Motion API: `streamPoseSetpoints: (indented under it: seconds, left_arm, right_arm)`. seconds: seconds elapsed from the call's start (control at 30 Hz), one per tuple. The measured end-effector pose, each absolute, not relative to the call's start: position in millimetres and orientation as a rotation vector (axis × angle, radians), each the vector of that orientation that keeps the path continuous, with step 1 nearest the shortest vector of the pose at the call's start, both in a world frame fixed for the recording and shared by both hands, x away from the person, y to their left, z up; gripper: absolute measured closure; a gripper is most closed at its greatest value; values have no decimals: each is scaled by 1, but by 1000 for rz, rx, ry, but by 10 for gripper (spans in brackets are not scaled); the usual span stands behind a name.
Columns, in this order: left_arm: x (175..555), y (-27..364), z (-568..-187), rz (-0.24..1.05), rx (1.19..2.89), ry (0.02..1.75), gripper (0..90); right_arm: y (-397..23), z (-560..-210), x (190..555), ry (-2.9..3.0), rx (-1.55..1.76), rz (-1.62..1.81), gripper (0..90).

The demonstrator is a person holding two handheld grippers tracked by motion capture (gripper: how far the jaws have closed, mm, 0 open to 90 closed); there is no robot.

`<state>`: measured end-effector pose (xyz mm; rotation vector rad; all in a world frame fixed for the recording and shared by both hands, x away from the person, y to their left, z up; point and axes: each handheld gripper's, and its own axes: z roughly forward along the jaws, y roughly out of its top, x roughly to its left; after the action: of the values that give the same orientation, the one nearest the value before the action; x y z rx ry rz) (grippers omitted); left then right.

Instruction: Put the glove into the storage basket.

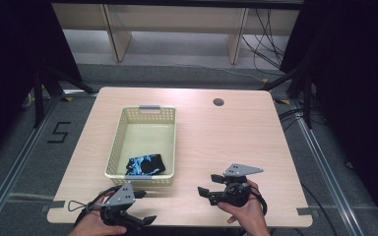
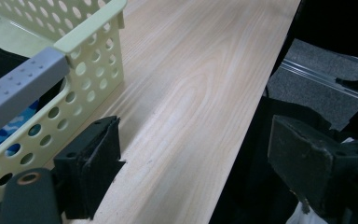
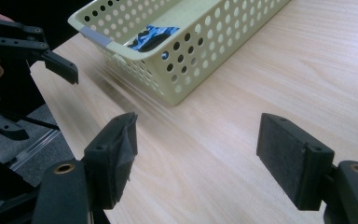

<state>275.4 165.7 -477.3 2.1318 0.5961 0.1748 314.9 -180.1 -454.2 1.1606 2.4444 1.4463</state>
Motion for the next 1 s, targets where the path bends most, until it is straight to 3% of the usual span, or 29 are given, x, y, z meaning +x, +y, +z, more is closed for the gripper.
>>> streamPoseSetpoints:
  seconds: [0.3,1.0]
  left_arm:
    - [271,166,-487,181,2142,623,168]
    - [262,159,-502,216,2201,597,163]
  right_arm:
    - [-185,-465,305,2464,1182,1428,222]
    - [-184,-488,279,2543,1100,1268,179]
